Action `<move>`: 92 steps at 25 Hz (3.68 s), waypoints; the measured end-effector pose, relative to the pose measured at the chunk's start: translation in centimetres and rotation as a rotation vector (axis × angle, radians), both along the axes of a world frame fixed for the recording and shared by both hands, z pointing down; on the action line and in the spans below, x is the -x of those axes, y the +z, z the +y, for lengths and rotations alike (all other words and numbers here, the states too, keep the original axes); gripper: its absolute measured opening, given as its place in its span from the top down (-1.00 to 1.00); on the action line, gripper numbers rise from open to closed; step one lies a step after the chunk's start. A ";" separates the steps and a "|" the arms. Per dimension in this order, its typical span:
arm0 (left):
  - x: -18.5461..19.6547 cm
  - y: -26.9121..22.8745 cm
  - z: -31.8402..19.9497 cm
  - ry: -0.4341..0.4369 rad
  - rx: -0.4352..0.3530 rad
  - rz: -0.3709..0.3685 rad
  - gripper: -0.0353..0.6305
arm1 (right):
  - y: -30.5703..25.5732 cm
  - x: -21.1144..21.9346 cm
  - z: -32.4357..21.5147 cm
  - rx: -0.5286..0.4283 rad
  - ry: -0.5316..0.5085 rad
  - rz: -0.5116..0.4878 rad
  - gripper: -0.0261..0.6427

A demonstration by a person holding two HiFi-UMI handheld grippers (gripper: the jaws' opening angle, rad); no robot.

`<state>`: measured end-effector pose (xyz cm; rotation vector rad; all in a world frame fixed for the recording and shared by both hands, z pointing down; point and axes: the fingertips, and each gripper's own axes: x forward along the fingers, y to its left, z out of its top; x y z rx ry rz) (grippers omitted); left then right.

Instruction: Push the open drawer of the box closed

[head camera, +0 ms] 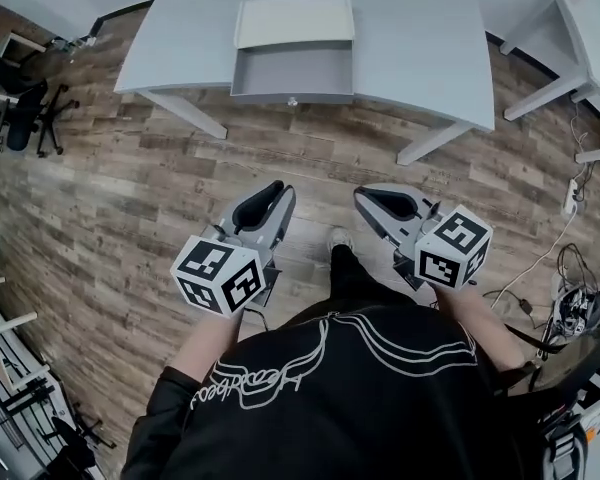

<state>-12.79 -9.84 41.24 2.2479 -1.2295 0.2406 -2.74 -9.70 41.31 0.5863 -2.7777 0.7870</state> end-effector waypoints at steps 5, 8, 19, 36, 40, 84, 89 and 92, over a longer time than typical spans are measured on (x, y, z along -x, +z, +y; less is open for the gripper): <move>0.7 2.3 -6.8 -0.019 0.001 -0.102 0.61 | 0.4 -0.3 -6.7 -0.004 -0.014 0.007 0.89; 0.9 4.3 -9.4 -0.034 0.010 -0.148 0.51 | 0.7 0.0 -8.8 -0.018 -0.021 0.015 0.89; 1.5 10.9 -15.1 -0.060 0.039 -0.268 0.47 | 2.9 0.8 -9.8 0.053 -0.026 0.076 0.89; 1.2 12.3 -16.4 -0.050 0.105 -0.218 0.67 | 5.0 2.8 -11.8 0.175 -0.011 0.023 0.89; 0.6 11.5 -16.9 -0.017 0.092 -0.225 0.68 | 4.6 3.0 -12.4 0.170 -0.014 0.016 0.89; 1.2 10.2 -23.7 0.020 0.158 -0.197 0.61 | 2.7 0.9 -16.8 0.133 0.103 0.001 0.89; -0.8 6.5 -19.5 0.066 0.111 -0.112 0.64 | 0.5 0.5 -14.3 0.060 0.051 -0.004 0.89; -2.7 3.2 -16.5 0.128 0.068 -0.058 0.66 | -1.3 -0.2 -12.9 0.013 0.025 -0.012 0.89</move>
